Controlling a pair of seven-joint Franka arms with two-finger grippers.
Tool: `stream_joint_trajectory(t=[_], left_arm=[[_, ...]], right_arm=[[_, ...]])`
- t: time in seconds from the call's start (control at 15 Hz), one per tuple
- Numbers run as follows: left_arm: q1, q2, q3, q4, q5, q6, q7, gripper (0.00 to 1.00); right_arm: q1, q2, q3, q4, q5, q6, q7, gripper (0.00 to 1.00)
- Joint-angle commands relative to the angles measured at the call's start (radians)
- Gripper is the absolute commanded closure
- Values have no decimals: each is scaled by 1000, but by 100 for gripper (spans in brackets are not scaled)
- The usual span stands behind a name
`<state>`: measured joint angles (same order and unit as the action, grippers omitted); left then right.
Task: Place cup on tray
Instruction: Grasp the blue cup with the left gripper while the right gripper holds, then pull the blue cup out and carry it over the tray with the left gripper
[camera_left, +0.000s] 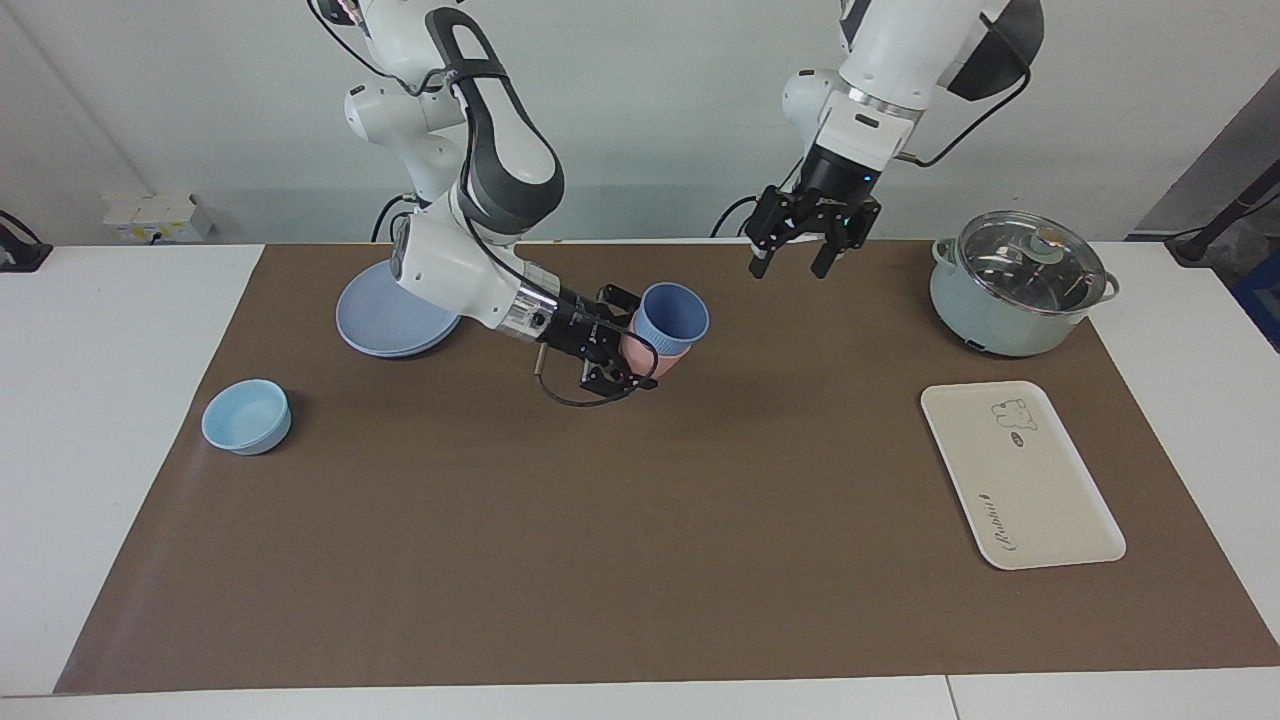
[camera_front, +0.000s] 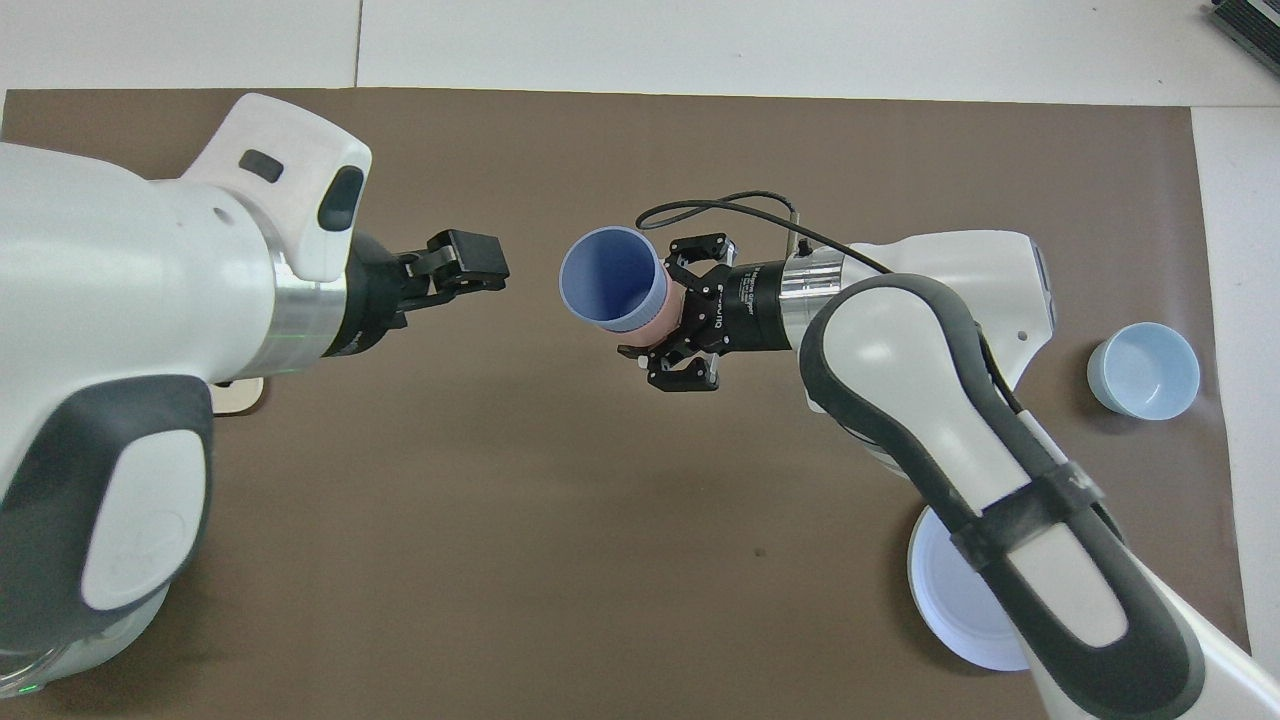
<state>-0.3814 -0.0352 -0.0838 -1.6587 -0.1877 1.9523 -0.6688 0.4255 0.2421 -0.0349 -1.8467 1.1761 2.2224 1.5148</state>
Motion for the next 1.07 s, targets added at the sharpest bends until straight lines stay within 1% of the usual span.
stream_joint_trajectory(t=[0.0, 0.07, 0.2, 0.33, 0.4, 0.47, 0.53, 0.6, 0.73, 1.0], left_arm=[[-40, 14, 21, -16, -12, 63, -48, 32], [-42, 44, 18, -10, -10, 82, -54, 34], [-79, 89, 18, -9, -7, 152, -132, 34], [-102, 113, 18, -10, -7, 181, -152, 34], [-115, 138, 19, -10, -6, 198, -156, 34], [-122, 143, 18, -15, -3, 203, -163, 35], [-125, 143, 18, -18, 2, 203, -169, 55], [-126, 144, 18, -15, 1, 201, -176, 100], [-122, 152, 19, 14, 1, 179, -178, 100], [-116, 167, 22, 80, 10, 79, -179, 100]], right_arm=[[-2, -13, 4, -5, 25, 17, -7, 100], [-2, -13, 4, -5, 25, 17, -7, 100], [-2, -13, 4, -5, 22, 17, -7, 100], [-2, -17, 4, -5, 19, 17, -7, 100], [-2, -17, 4, -5, 17, 17, -8, 100], [-2, -17, 4, -5, 17, 17, -8, 100], [-2, -17, 4, -5, 16, 16, -8, 100], [-2, -17, 4, -5, 16, 16, -8, 100], [-2, -15, 6, -2, 14, 17, -8, 100], [-2, -17, 6, -2, 10, 17, -10, 100]])
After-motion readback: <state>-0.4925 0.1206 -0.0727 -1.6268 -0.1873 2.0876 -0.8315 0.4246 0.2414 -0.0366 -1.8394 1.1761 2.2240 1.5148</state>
